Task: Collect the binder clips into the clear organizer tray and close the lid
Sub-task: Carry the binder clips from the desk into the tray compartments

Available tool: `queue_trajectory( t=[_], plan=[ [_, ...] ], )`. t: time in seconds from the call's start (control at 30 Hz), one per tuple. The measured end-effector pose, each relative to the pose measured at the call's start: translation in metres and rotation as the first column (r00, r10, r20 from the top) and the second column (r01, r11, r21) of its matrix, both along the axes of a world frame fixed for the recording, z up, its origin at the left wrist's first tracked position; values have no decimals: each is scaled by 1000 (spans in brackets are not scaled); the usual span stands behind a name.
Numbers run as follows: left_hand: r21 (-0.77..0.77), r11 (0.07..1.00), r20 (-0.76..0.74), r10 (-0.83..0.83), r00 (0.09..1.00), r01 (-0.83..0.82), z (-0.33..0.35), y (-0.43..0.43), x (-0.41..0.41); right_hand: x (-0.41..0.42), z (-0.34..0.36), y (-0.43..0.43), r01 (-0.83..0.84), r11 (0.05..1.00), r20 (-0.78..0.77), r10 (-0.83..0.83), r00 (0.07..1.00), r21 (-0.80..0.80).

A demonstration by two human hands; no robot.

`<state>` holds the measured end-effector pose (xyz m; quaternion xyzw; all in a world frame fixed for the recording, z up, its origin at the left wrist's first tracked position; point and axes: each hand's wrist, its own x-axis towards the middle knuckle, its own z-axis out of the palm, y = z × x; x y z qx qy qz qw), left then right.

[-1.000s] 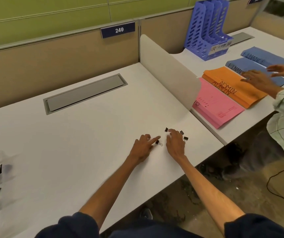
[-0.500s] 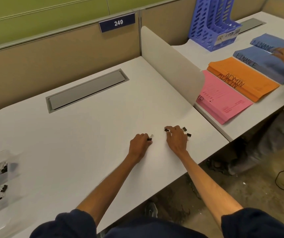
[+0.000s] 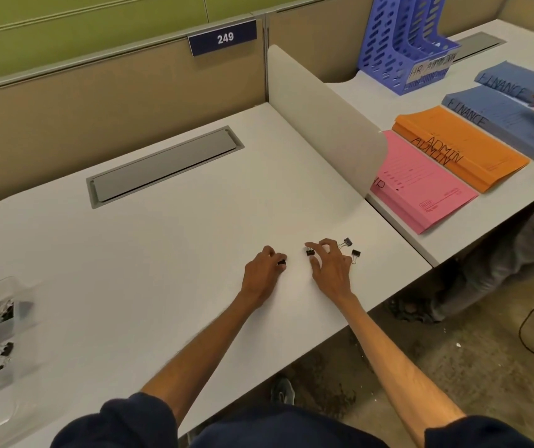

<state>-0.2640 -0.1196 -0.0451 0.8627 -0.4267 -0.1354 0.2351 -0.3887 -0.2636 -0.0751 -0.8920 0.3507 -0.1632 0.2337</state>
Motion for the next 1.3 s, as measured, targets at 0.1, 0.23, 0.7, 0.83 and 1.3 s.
queue_trajectory(
  t=[0.1, 0.23, 0.7, 0.83, 1.3],
  plan=[
    [-32, 996, -63, 80, 995, -82, 1, 1, -2, 0, 1, -5, -36, 999, -36, 36, 999, -3],
    [-42, 999, 17, 10, 1000, -9, -1, 5, -2, 3, 4, -6, -49, 998, -77, 51, 996, 27],
    [-18, 998, 137, -55, 989, 58, -1, 27, -6, -15, 5, 22, -143, 980, 73, 154, 985, -138],
    [-50, 998, 105, -24, 994, 29, 0, 32, -4, -14, 2, 27, -148, 984, 99, 139, 985, 95],
    [-84, 995, -57, 55, 997, -60, 16, 70, 6, 19, 20, 71, -169, 923, 280, 71, 957, 345]
  ],
)
